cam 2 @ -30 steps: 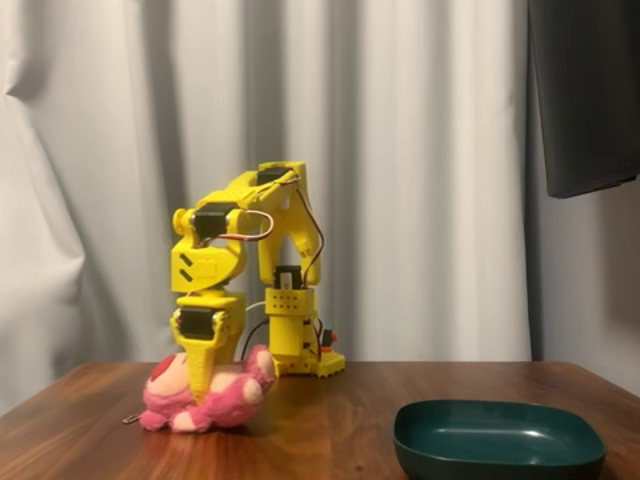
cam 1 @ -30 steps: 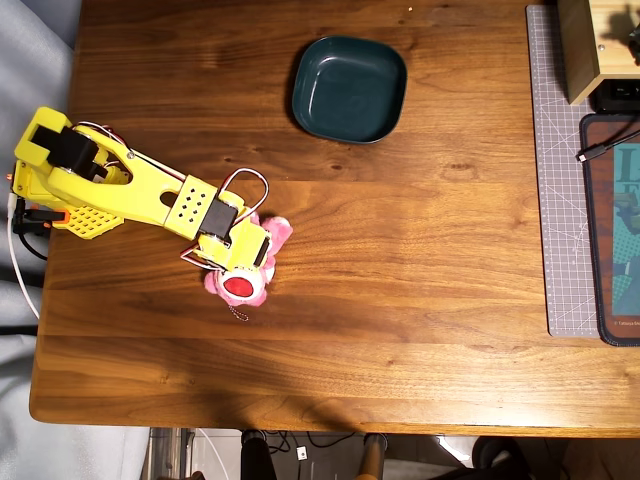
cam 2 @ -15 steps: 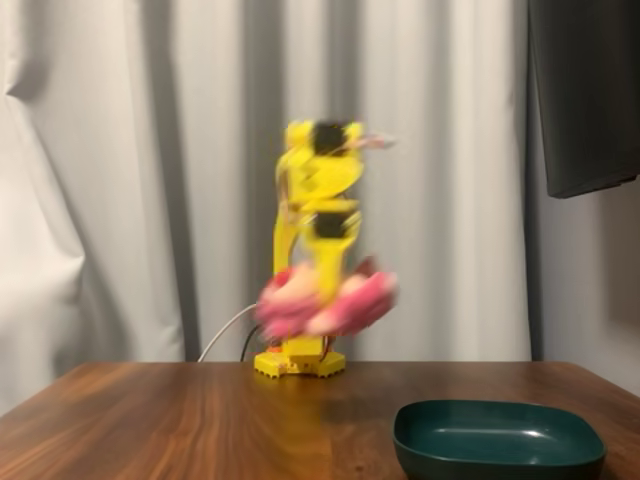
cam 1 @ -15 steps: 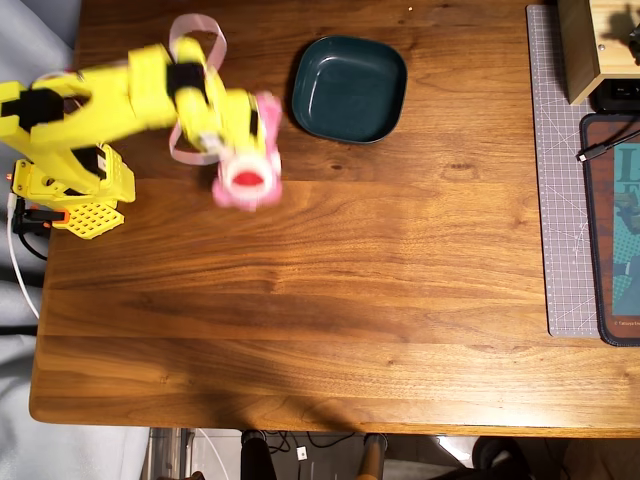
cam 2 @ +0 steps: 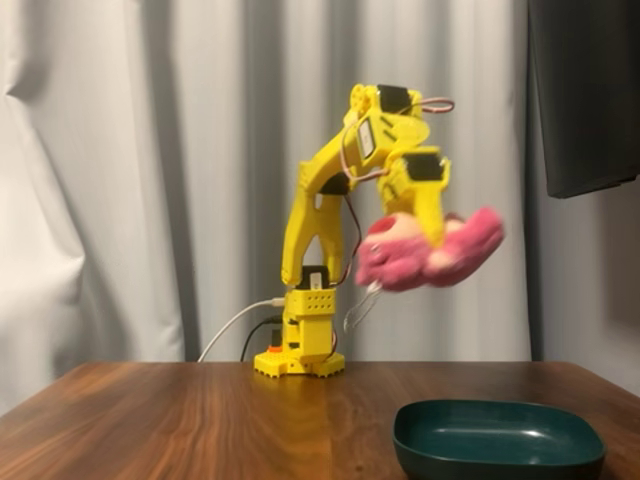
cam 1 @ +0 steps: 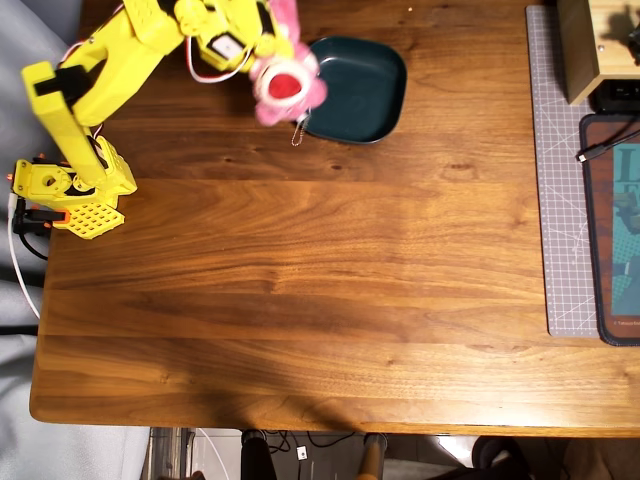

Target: Grasp a strawberry bear and put it in the bin.

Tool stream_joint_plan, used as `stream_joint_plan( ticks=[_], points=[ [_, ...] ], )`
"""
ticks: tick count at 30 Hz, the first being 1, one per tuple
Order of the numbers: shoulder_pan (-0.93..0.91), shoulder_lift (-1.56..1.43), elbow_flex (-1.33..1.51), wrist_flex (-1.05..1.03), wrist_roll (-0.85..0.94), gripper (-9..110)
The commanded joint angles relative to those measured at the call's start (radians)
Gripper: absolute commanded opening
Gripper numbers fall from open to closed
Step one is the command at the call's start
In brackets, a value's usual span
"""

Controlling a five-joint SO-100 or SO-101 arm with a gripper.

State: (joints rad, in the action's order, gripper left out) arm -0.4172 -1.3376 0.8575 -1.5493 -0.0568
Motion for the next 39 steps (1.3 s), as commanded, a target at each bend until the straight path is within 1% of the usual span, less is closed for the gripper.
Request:
stream_joint_plan(
  ticks=[1, 5, 9, 12, 15, 20, 23, 32, 39],
  points=[
    [-0.014, 0.100, -0.256, 0.017, 0.025, 0],
    [-0.089, 0.195, -0.341, 0.017, 0.025, 0],
    [-0.160, 0.305, -0.492, 0.017, 0.025, 0],
    [-0.181, 0.388, -0.612, 0.017, 0.025, 0],
    [-0.181, 0.423, -0.657, 0.015, 0.025, 1],
    [-0.114, 0.517, -0.816, 0.032, 0.041, 2],
    [-0.060, 0.531, -0.819, 0.072, 0.066, 3],
    [0.077, 0.621, -0.850, 0.083, 0.071, 4],
    [0.084, 0.672, -0.922, 0.035, 0.071, 4]
  ],
)
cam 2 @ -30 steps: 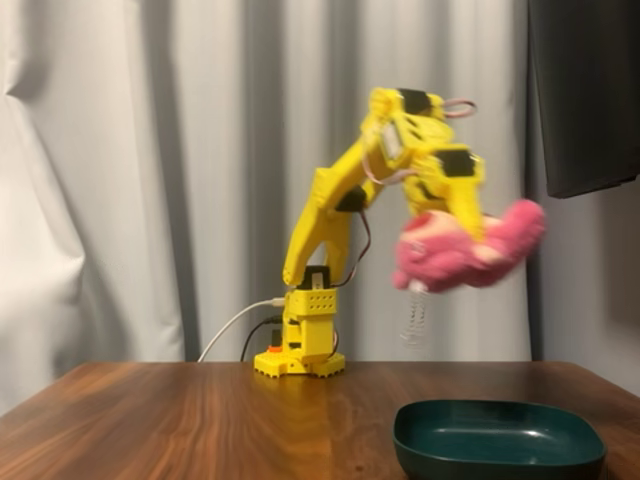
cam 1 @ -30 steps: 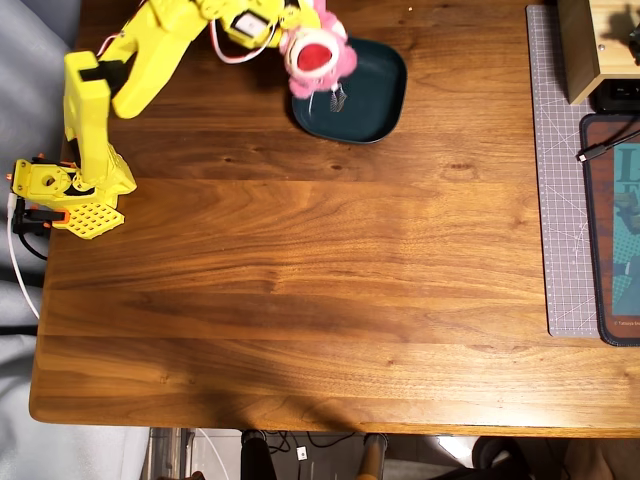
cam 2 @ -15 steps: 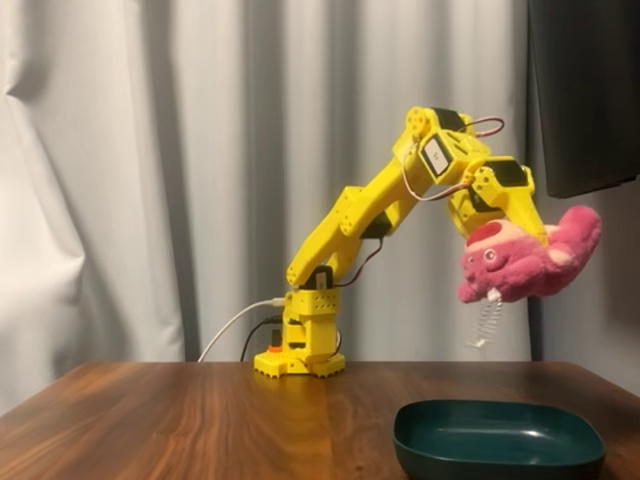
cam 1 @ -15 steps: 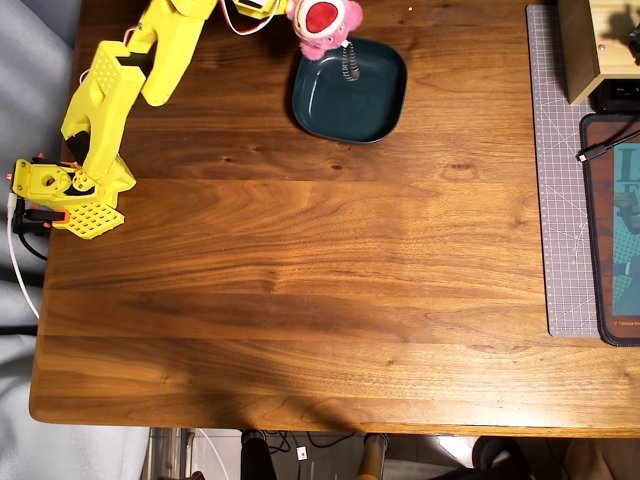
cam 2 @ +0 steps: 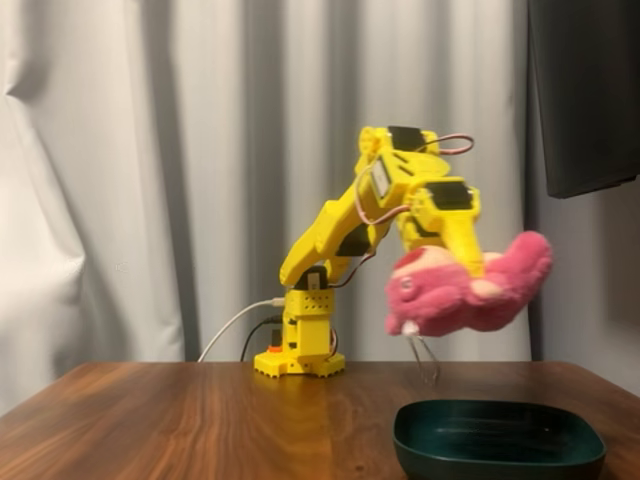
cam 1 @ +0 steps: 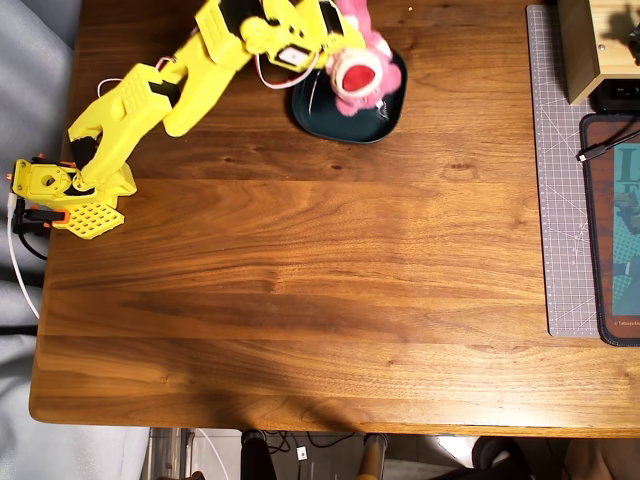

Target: Grasp a strawberry bear and put it in the bin.

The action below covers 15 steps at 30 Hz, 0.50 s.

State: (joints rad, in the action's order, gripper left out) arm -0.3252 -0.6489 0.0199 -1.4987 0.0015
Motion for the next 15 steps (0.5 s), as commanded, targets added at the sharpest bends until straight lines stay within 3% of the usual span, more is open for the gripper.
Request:
stream_joint_plan(
  ticks=[1, 15],
  points=[
    [-0.012, -0.017, -0.086, -0.017, 0.012, 4],
    [-0.112, 0.060, -0.163, -0.081, 0.012, 5]
  ],
)
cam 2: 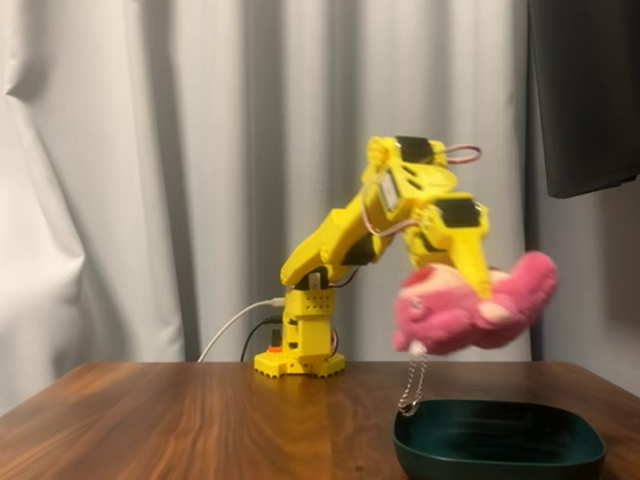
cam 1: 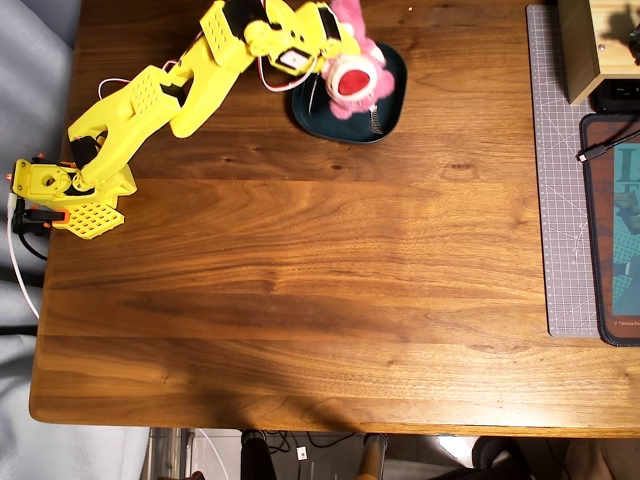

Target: Grasp a strawberry bear and put it in the bin.

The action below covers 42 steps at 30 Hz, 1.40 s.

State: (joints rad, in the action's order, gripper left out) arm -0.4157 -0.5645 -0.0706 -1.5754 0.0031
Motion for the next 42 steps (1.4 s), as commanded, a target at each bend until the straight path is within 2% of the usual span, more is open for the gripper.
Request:
stream_joint_plan(
  ticks=[1, 8, 11, 12, 17, 27, 32, 33, 36, 41, 42],
  points=[
    [-0.023, -0.025, -0.072, -0.005, 0.011, 5],
    [-0.012, -0.025, -0.072, -0.005, 0.011, 5],
    [-0.009, -0.025, -0.072, -0.005, 0.011, 10],
    [-0.008, -0.025, -0.072, -0.005, 0.011, 12],
    [-0.005, -0.021, -0.072, -0.005, 0.011, 39],
    [-0.002, -0.017, -0.072, -0.005, 0.011, 40],
    [0.003, -0.017, -0.072, -0.005, 0.011, 38],
    [0.005, -0.017, -0.072, -0.008, 0.012, 35],
    [0.012, -0.038, -0.072, -0.048, 0.014, 0],
    [0.072, -0.156, -0.063, -0.224, 0.014, 0],
    [0.097, -0.216, 0.011, -0.224, 0.017, 0]
  ],
)
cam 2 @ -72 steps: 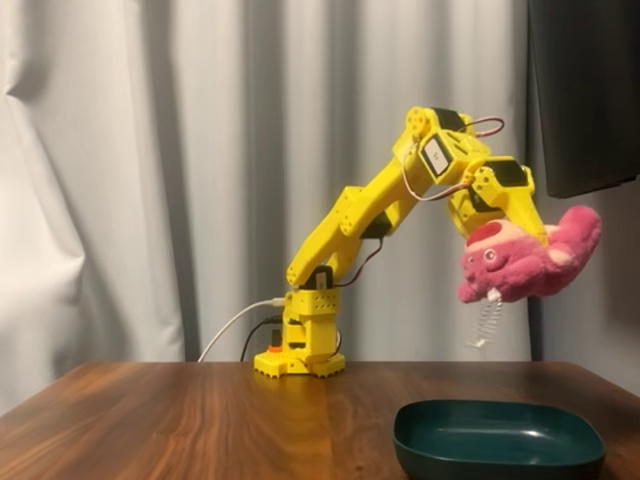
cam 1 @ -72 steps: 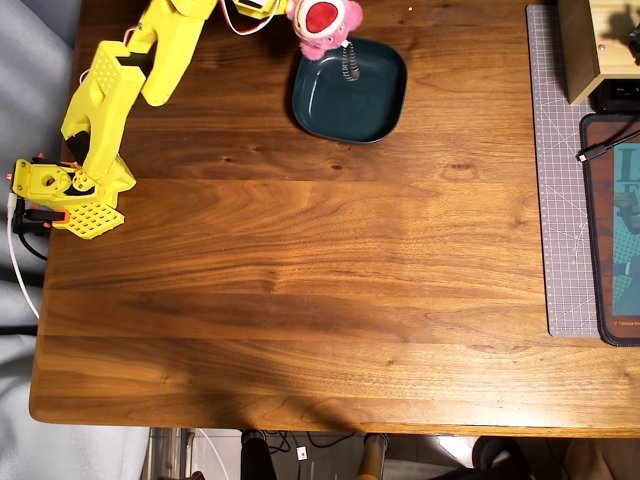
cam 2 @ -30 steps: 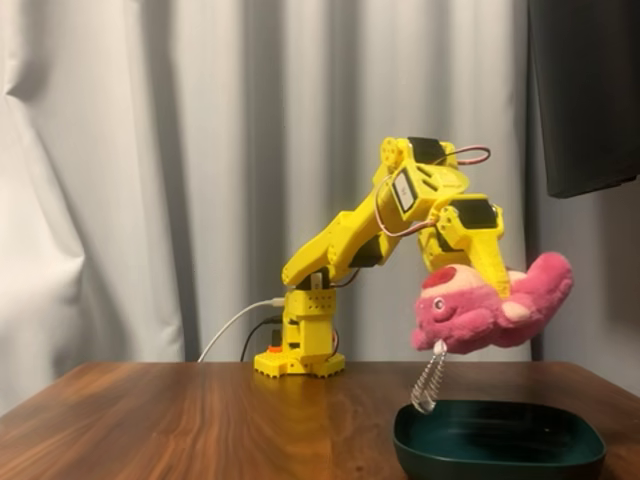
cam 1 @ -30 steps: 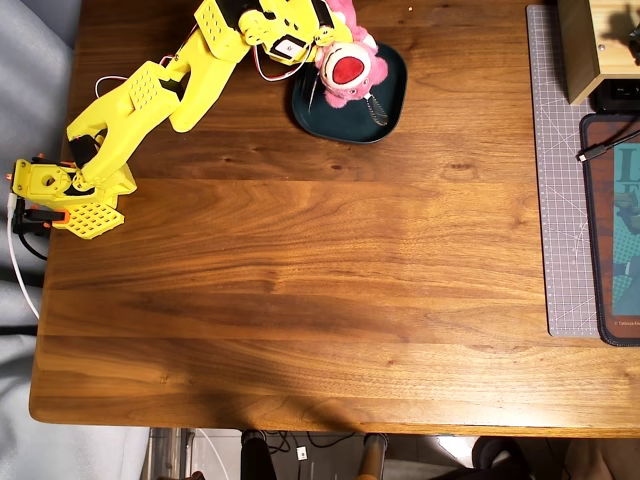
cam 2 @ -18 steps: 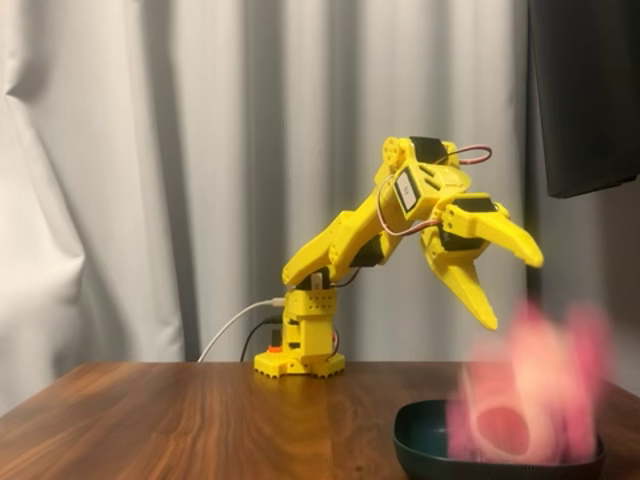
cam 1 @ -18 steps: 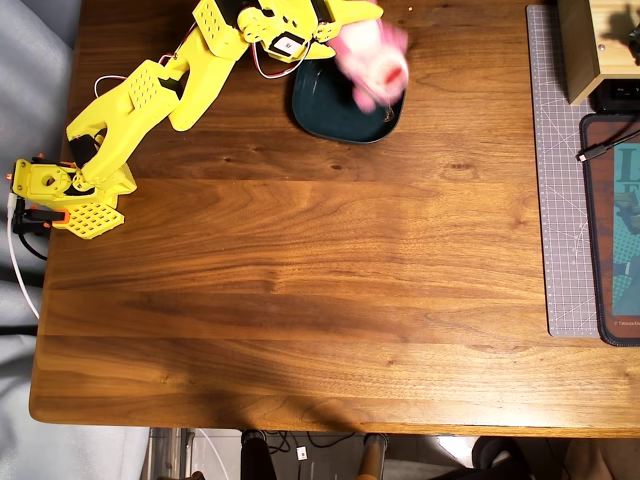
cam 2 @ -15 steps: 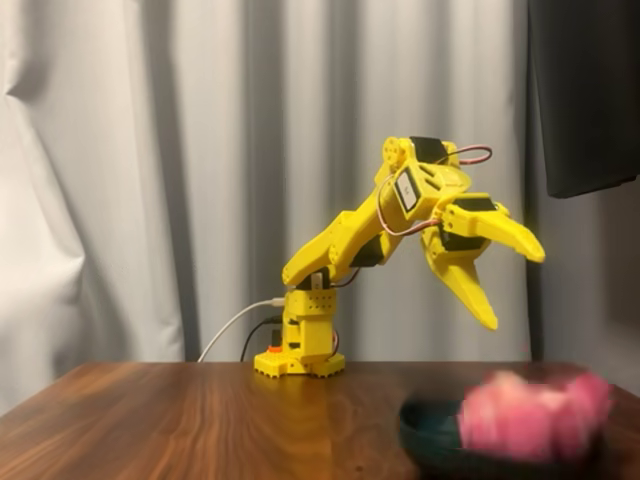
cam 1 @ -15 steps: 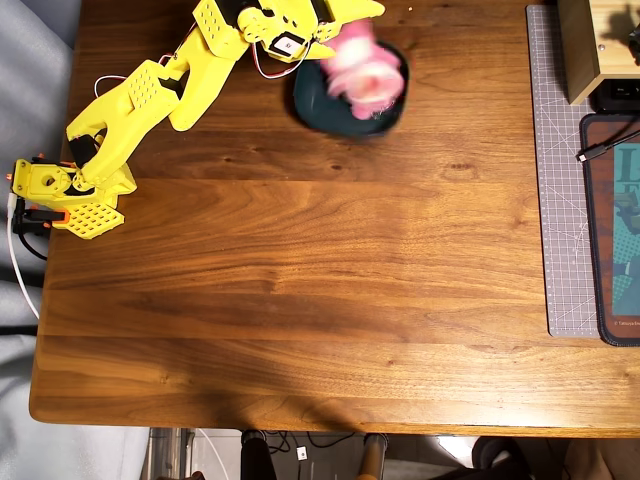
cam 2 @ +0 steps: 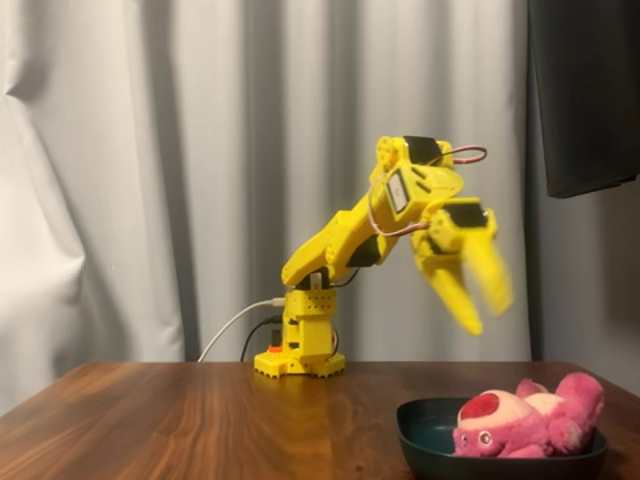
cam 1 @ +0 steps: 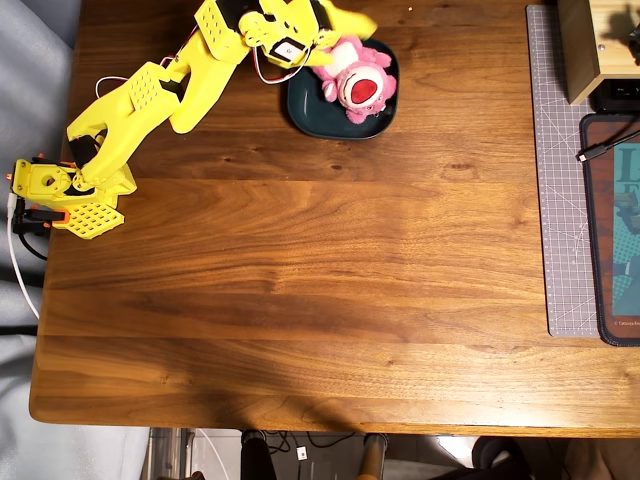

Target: Grasp a strawberry bear and put it in the bin.

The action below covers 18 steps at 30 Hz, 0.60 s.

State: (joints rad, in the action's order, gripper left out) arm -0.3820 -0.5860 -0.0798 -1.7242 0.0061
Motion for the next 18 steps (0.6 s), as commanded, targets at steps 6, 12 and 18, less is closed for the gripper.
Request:
stream_joint_plan(
  ticks=[6, 12, 18],
  points=[
    [0.166, -0.675, 0.405, -0.074, 0.057, 0],
    [0.129, -1.198, 0.959, -0.071, 0.054, 0],
    [0.167, -1.698, 1.534, 0.123, 0.041, 0]
  ],
)
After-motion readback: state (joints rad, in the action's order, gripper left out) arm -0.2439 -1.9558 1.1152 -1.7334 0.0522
